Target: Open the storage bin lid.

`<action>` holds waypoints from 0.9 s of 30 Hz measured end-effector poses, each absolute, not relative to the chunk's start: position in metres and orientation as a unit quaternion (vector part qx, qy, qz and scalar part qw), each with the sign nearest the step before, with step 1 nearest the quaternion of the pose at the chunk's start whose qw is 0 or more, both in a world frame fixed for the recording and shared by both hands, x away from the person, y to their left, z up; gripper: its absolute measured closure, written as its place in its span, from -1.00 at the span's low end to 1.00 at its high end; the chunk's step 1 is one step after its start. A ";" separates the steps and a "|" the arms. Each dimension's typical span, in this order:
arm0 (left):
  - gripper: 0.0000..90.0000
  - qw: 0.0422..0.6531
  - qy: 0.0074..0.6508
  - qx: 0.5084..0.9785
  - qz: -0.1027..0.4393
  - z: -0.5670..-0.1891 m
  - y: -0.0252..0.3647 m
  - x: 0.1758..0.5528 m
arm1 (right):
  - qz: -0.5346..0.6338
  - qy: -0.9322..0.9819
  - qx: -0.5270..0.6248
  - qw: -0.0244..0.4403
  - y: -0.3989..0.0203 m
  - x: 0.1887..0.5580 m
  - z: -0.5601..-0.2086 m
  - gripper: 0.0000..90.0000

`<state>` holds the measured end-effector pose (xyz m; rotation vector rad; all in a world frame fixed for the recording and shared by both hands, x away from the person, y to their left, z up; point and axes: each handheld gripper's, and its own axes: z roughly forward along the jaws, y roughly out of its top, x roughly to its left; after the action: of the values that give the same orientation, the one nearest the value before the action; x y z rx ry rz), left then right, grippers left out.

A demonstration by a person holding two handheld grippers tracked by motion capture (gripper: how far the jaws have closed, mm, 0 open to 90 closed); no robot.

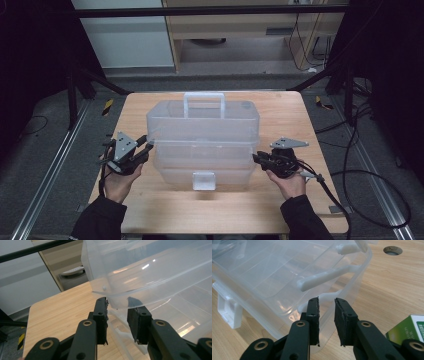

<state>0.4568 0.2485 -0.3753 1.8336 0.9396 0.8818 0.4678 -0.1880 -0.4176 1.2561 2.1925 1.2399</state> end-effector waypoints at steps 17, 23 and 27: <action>0.55 0.440 0.382 0.728 0.362 -0.363 0.247 0.466 | 0.434 0.764 0.455 0.146 -0.186 0.469 -0.418 0.73; 0.56 0.441 0.383 0.725 0.365 -0.359 0.247 0.469 | 0.434 0.764 0.454 0.148 -0.186 0.469 -0.418 0.73; 0.57 0.442 0.383 0.723 0.367 -0.358 0.246 0.471 | 0.433 0.764 0.454 0.149 -0.186 0.469 -0.418 0.73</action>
<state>0.4707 0.2464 -0.3578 1.7948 0.9502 0.9106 0.4693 -0.1860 -0.4180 1.3050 2.1963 1.2450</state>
